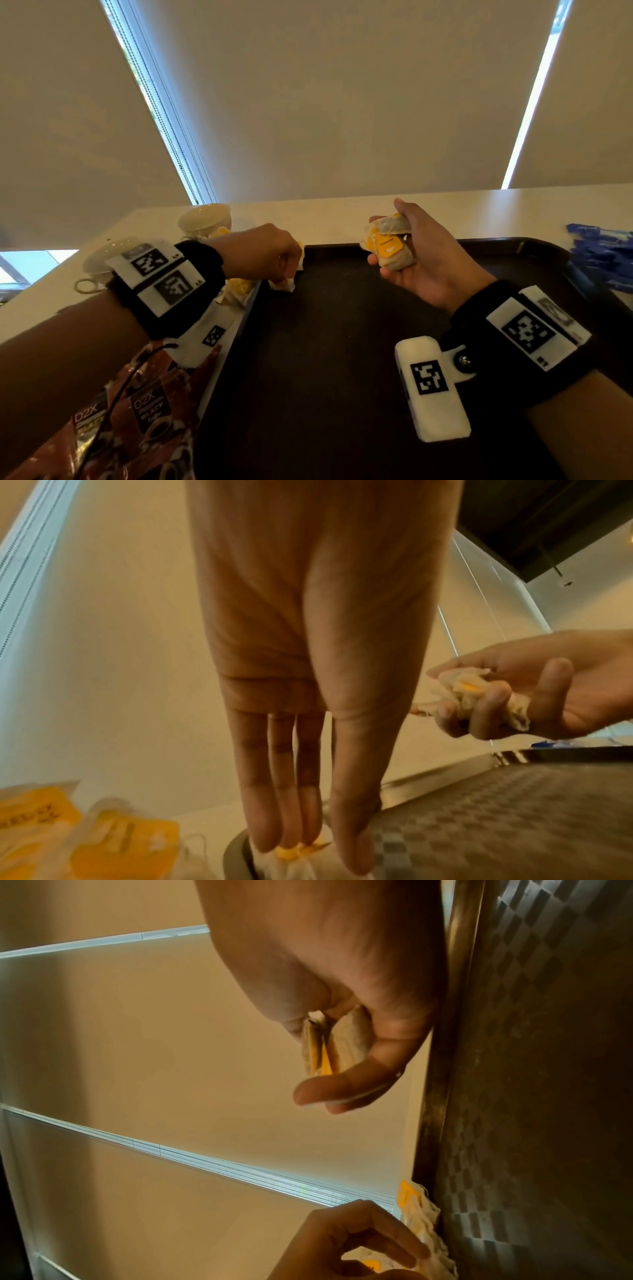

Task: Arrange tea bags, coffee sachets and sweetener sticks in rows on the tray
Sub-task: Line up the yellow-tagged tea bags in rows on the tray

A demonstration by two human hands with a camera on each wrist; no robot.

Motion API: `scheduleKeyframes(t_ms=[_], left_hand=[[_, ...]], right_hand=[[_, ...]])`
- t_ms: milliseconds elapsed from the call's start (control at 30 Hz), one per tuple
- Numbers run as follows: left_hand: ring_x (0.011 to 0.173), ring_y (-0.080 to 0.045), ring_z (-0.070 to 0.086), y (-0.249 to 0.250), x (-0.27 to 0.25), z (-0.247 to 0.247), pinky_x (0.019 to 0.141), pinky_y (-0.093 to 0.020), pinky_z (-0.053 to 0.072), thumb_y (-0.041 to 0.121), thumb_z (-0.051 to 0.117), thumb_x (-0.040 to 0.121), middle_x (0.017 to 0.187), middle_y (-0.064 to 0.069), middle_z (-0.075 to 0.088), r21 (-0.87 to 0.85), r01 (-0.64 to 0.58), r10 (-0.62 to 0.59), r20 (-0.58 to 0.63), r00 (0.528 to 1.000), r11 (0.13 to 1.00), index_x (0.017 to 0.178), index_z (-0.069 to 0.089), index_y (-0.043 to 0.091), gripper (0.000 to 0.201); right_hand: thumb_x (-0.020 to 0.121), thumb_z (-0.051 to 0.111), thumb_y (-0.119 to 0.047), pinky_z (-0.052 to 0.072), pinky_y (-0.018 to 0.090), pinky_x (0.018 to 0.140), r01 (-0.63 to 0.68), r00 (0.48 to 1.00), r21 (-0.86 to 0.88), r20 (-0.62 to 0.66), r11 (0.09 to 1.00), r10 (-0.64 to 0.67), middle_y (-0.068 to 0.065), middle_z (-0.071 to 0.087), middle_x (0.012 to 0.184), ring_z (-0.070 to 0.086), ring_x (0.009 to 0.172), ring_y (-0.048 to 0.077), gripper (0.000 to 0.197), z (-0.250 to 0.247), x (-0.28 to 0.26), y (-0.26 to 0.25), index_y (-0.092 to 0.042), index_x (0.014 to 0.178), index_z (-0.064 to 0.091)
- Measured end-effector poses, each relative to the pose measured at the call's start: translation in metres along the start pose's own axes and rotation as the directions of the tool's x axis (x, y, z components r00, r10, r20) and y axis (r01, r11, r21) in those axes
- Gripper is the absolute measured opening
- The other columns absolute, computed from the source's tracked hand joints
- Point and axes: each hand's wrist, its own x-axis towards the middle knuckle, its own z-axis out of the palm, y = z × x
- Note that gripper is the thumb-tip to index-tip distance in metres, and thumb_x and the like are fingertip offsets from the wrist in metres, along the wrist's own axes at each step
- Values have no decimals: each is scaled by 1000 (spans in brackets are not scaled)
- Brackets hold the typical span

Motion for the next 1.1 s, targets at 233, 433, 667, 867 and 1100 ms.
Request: scheduleKeyframes(t_ms=[233,433,667,867,1100], left_hand=[[79,0,53,2,5,-6,65,-8,37,27,66,86,83,18,54,-15,6,-5,76,997,1000,99,71,20,15],[77,-7,65,35,-15,-39,61,-20,55,35,63,85,84,7,68,-470,-236,9,-435,900,850,89,68,21,15],[71,-11,63,78,-3,-30,62,-12,44,37,73,77,80,4,67,-560,-296,-90,-560,823,774,88,65,31,14],[66,-3,53,76,2,-24,62,-17,40,37,75,74,83,6,61,-510,-254,-66,-527,847,822,87,61,36,19],[68,10,43,77,5,-29,57,-3,28,36,79,70,89,9,52,-421,-177,-77,-521,850,890,92,62,34,28]], right_hand=[[91,37,-25,45,20,40,1,988,48,152,999,-9,14,65,93,59,57,17,39,0,-5,-4,-12,121,59],[88,32,-17,41,21,40,80,964,27,253,996,-85,11,65,83,55,56,17,41,0,-7,-4,-12,121,56],[98,25,-45,35,20,37,177,963,-109,223,978,-149,7,61,73,53,53,16,45,6,-10,2,-15,97,58],[90,17,-68,36,20,37,157,965,-100,226,983,-131,9,62,80,54,54,19,69,6,-6,2,-16,111,56],[89,12,-70,39,21,38,166,956,-126,262,978,-129,9,61,75,55,54,19,78,6,-4,3,-14,121,55]])
